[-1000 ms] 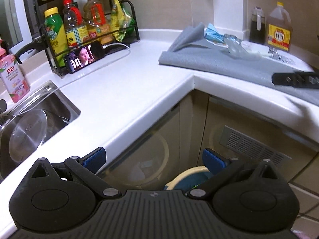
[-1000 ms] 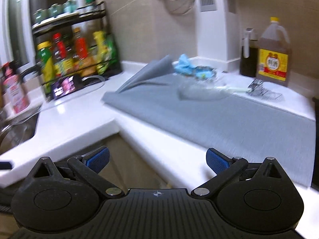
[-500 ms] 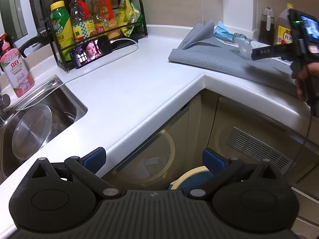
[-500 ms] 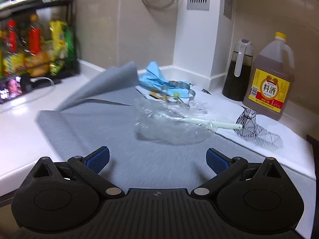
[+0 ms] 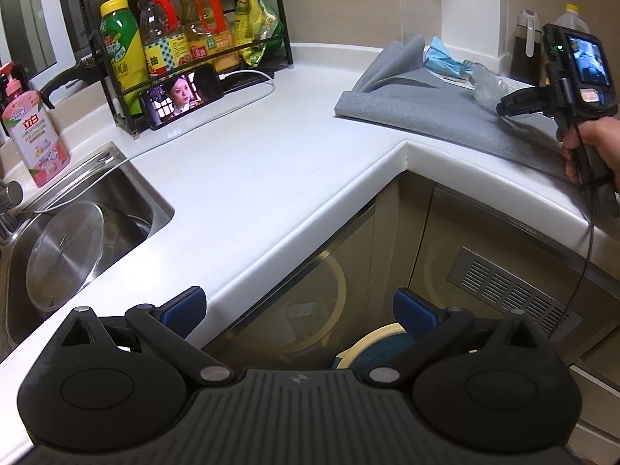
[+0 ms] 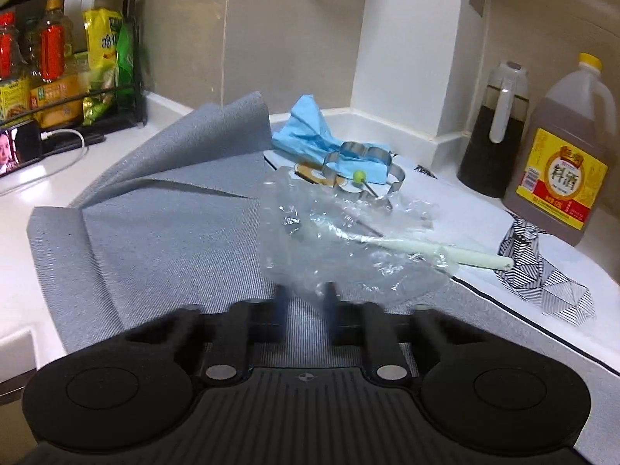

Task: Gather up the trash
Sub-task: 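Grasp the clear plastic bag with the left tool while the right tool grasps the toothbrush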

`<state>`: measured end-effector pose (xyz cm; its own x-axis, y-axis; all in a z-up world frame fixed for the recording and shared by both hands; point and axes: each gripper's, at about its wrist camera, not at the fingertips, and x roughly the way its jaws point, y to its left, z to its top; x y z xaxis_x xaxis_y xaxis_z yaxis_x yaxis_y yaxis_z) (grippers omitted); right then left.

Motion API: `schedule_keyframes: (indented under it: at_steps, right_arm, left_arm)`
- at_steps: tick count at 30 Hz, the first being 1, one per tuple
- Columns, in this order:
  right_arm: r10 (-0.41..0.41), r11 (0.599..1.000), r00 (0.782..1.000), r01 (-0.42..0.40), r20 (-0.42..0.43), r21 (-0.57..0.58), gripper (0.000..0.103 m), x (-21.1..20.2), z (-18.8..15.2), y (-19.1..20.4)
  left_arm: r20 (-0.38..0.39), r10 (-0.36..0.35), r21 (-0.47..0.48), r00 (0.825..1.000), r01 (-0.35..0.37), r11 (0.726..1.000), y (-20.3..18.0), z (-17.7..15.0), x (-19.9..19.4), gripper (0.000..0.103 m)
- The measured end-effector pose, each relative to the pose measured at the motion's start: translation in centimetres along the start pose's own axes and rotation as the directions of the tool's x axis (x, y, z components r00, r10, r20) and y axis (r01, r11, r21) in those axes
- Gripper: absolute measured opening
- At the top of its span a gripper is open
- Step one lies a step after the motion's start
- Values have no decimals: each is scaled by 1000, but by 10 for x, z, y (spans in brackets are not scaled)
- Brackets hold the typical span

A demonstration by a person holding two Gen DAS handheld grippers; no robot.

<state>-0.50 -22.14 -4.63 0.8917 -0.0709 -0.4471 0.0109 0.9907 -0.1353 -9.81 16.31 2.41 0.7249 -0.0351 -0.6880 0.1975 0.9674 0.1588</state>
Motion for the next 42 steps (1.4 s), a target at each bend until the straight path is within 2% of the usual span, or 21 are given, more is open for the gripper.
schedule_keyframes:
  at_steps: [3, 6, 9, 11, 12, 13, 14, 15, 17, 20, 23, 25, 27, 31, 34, 37, 38, 39, 40, 41, 42]
  right_arm:
    - [96, 995, 995, -97, 28, 40, 7, -24, -3, -2]
    - [234, 968, 972, -236, 37, 83, 7, -43, -7, 0]
    - [297, 954, 954, -298, 32, 38, 8, -46, -12, 10]
    - [305, 952, 952, -305, 17, 29, 13, -44, -16, 12]
    - [309, 950, 951, -309, 12, 39, 26, -44, -18, 10]
    - [315, 947, 949, -315, 10, 58, 51, -45, -19, 6]
    - [319, 944, 948, -319, 13, 82, 63, -48, -20, 1]
    - [321, 941, 947, -321, 20, 103, 80, -53, -23, -4]
    - [325, 936, 945, -327, 40, 129, 84, -64, -25, -18]
    - [271, 945, 954, -289, 125, 154, 85, -81, -23, -47]
    - [121, 965, 977, -157, 178, 209, 92, -78, -15, -83]
    - [35, 954, 987, -81, 158, 290, 92, -68, -12, -108]
    - [-1, 921, 989, -56, 145, 385, 92, -58, -15, -129]
    - [-9, 855, 992, -59, 127, 515, 92, -43, -26, -152]
    - [18, 840, 994, -75, 112, 537, 92, -35, -33, -156]
    - [40, 835, 994, -88, 100, 544, 94, -28, -34, -159]
    - [46, 835, 994, -90, 95, 543, 94, -26, -33, -159]
    - [51, 836, 995, -92, 90, 540, 94, -25, -32, -158]
    - [54, 839, 995, -93, 88, 536, 94, -22, -31, -158]
    - [57, 842, 995, -94, 87, 531, 95, -20, -29, -157]
    - [55, 846, 995, -93, 88, 525, 95, -20, -26, -156]
  left_arm:
    - [2, -5, 14, 1000, 5, 1000, -5, 1, 1, 103]
    - [0, -17, 23, 1000, 17, 1000, -12, 4, 4, 103]
    - [4, -38, 25, 999, 38, 999, -18, 11, 5, 103]
    - [15, -47, 31, 999, 47, 998, -23, 16, 6, 103]
    - [25, -53, 38, 998, 52, 998, -27, 20, 6, 103]
    - [34, -60, 46, 998, 59, 997, -30, 24, 6, 103]
    - [45, -68, 56, 997, 65, 996, -34, 29, 7, 103]
    - [55, -74, 67, 996, 71, 995, -38, 34, 7, 103]
    - [80, -95, 88, 992, 88, 992, -47, 47, 9, 103]
    - [125, -131, 125, 984, 115, 985, -67, 72, 16, 103]
    - [152, -191, 145, 970, 169, 975, -94, 106, 32, 103]
    - [168, -233, 153, 958, 208, 966, -116, 133, 48, 103]
    - [170, -263, 162, 950, 236, 958, -143, 161, 67, 103]
    - [161, -288, 157, 944, 264, 952, -196, 214, 119, 103]
    - [77, -320, 106, 944, 312, 944, -226, 242, 166, 103]
    - [-29, -299, 7, 954, 299, 954, -244, 257, 207, 102]
    - [-42, -281, -29, 959, 280, 960, -246, 259, 215, 99]
    - [-43, -275, -45, 961, 273, 961, -247, 260, 220, 84]
    - [-52, -273, -48, 961, 271, 961, -246, 261, 224, 49]
    - [-73, -278, -45, 958, 275, 960, -243, 261, 228, 33]
    - [-66, -269, -43, 961, 267, 963, -237, 260, 228, 11]
